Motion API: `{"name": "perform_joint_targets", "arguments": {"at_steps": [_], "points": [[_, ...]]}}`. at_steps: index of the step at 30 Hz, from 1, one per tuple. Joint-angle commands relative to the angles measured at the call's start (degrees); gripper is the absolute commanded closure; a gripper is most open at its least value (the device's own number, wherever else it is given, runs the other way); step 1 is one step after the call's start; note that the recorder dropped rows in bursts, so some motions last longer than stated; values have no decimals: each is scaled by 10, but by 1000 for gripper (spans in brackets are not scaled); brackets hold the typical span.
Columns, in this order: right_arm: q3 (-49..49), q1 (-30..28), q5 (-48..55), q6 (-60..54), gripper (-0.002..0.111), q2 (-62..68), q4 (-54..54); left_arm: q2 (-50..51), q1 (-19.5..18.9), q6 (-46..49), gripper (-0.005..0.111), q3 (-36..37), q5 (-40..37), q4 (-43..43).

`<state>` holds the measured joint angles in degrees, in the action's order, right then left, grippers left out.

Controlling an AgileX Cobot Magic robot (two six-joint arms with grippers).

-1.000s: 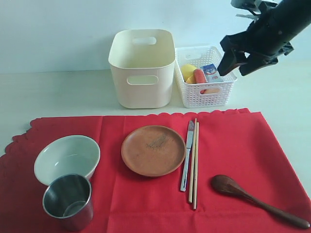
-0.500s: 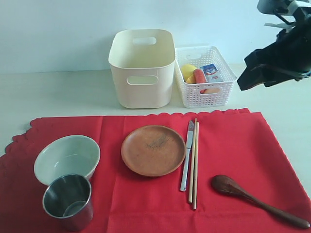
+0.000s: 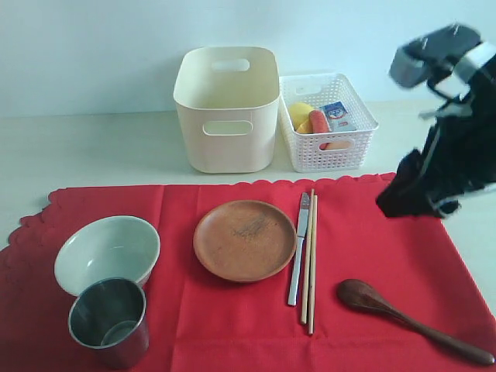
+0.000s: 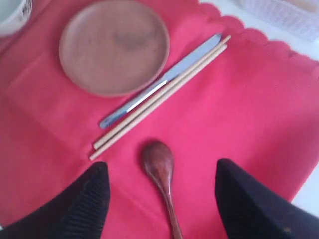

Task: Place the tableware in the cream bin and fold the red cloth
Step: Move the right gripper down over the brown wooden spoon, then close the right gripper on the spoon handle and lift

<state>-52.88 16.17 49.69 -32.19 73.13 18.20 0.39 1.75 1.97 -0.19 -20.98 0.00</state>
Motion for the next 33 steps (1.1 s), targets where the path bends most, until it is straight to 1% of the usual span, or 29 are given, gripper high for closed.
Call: {"name": "perform_joint_targets", "arguments": {"at_steps": [1, 5, 9, 16, 28, 31, 32, 33], "points": [[94, 42, -57, -32, 49, 4, -84, -4, 0, 0, 107, 2, 5, -7], [138, 42, -94, -52, 49, 29, -83, -4, 0, 0, 107, 2, 5, -7], [138, 42, -100, -10, 49, 79, -83, -4, 0, 0, 107, 2, 5, -7], [107, 42, -92, 0, 49, 174, -79, -4, 0, 0, 107, 2, 5, -7], [107, 42, -128, -2, 49, 227, -91, -4, 0, 0, 107, 2, 5, -7], [107, 42, -136, -6, 54, 238, -91, -4, 0, 0, 107, 2, 5, -7], [107, 42, -139, -7, 62, 243, -91, -4, 0, 0, 107, 2, 5, -7], [107, 42, -140, -7, 66, 246, -91, -4, 0, 0, 107, 2, 5, -7]]}}
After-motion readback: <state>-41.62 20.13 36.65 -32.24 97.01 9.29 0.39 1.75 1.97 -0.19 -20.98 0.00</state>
